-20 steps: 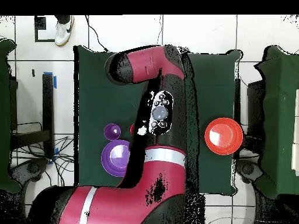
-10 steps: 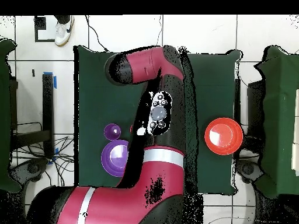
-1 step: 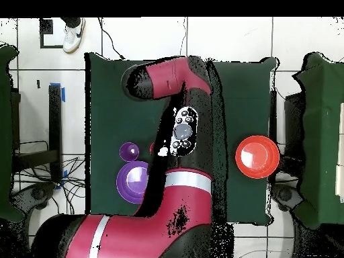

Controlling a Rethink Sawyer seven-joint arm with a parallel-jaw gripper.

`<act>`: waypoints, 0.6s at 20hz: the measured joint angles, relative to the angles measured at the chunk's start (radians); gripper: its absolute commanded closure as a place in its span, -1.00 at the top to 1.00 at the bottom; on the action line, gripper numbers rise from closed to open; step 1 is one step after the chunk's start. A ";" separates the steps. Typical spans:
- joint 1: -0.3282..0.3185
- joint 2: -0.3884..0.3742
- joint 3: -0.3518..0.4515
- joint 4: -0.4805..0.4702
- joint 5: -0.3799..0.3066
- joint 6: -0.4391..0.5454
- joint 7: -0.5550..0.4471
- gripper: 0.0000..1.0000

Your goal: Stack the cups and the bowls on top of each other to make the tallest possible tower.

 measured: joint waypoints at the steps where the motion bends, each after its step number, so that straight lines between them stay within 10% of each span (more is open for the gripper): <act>1: 0.000 0.000 0.000 0.005 0.000 -0.003 0.000 -1.00; 12: 0.001 0.010 -0.006 0.027 0.000 -0.043 0.000 -1.00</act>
